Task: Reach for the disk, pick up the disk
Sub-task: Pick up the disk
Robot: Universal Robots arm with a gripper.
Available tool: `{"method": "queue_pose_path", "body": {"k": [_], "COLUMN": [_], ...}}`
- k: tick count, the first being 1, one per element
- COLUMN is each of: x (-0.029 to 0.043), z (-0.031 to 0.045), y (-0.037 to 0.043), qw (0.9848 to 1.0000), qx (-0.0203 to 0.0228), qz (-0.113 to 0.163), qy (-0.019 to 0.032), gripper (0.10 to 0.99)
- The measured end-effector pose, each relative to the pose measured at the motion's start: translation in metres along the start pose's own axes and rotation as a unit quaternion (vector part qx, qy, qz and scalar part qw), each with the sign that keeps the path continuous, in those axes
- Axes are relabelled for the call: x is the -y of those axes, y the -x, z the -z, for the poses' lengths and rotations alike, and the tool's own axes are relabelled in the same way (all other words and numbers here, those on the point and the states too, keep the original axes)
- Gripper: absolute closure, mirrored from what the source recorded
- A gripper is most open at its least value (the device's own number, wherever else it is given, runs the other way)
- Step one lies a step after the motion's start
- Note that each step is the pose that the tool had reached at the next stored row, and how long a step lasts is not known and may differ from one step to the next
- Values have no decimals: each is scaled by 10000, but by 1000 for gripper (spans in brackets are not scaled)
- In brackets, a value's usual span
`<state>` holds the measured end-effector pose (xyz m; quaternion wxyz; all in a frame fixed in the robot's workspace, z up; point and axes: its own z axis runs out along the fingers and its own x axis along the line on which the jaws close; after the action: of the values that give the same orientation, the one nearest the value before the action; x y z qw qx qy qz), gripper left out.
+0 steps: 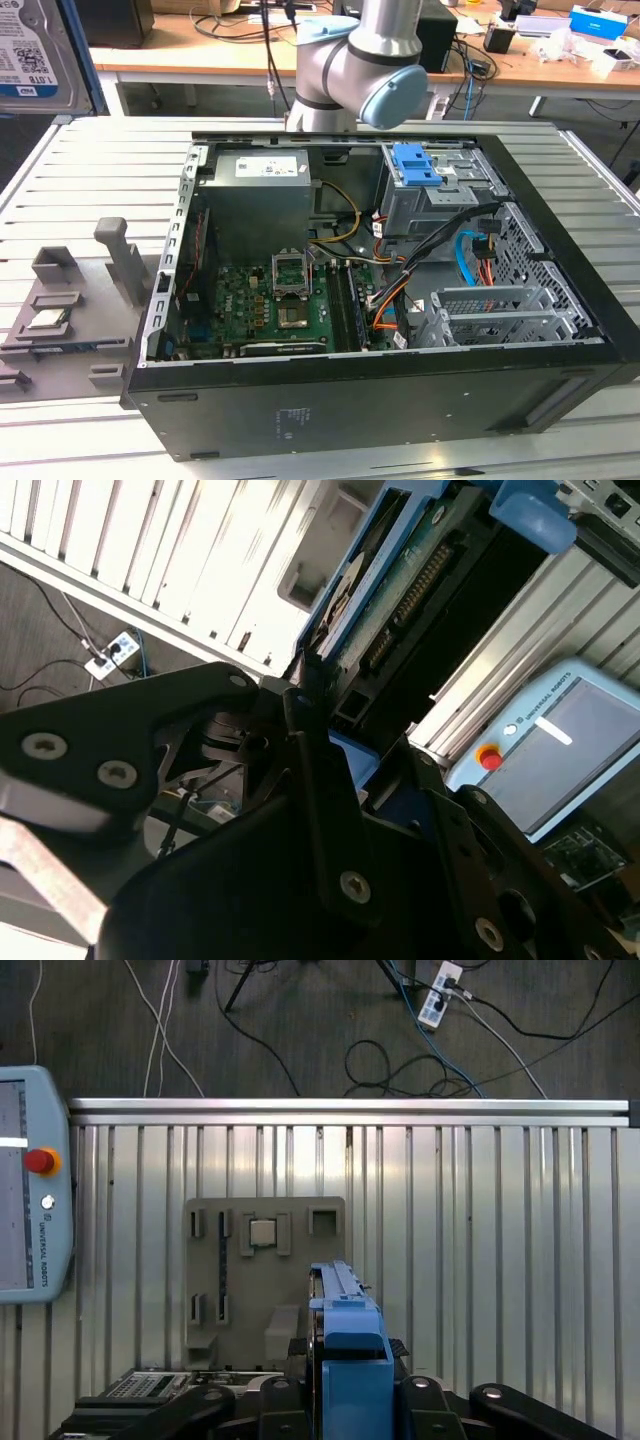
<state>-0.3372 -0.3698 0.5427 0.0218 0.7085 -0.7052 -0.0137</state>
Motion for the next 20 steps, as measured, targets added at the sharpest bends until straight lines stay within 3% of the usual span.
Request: {"method": "queue_pose_path", "body": {"k": [20], "x": [617], "z": [31], "y": [16], "qw": [10000], "qx": [0], "qz": [0], "qy": [4], "gripper": [722]}}
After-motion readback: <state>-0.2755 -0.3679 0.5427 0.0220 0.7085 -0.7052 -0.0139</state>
